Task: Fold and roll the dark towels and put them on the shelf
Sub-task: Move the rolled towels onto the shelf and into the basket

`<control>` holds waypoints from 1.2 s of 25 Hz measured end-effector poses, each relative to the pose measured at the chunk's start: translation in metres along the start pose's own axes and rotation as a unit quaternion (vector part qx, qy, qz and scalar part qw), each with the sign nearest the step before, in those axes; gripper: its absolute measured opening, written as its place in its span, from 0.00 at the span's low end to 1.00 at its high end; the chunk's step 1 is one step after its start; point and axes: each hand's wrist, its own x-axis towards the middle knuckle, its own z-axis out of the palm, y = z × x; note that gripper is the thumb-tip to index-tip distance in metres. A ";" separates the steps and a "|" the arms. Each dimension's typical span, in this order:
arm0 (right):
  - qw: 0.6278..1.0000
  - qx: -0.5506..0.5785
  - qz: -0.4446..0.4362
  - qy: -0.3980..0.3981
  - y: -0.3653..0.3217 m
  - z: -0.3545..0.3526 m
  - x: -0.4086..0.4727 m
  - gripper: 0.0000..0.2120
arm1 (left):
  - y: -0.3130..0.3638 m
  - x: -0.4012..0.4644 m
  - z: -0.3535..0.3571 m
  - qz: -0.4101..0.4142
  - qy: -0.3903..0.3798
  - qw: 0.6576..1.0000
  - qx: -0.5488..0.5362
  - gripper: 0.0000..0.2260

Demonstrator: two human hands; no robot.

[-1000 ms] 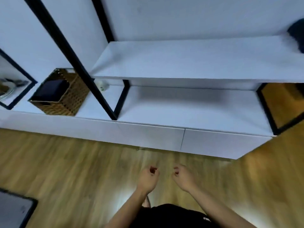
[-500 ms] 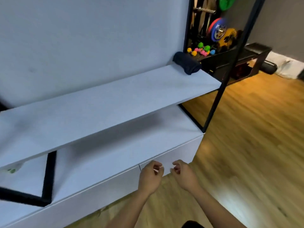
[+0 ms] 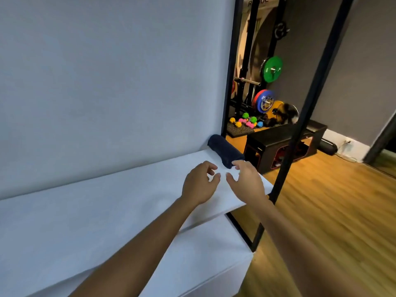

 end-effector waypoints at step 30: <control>0.901 0.266 -0.236 -0.249 -0.193 0.124 -0.133 0.27 | -0.105 -0.169 -0.154 -0.352 0.361 0.819 -0.272 0.23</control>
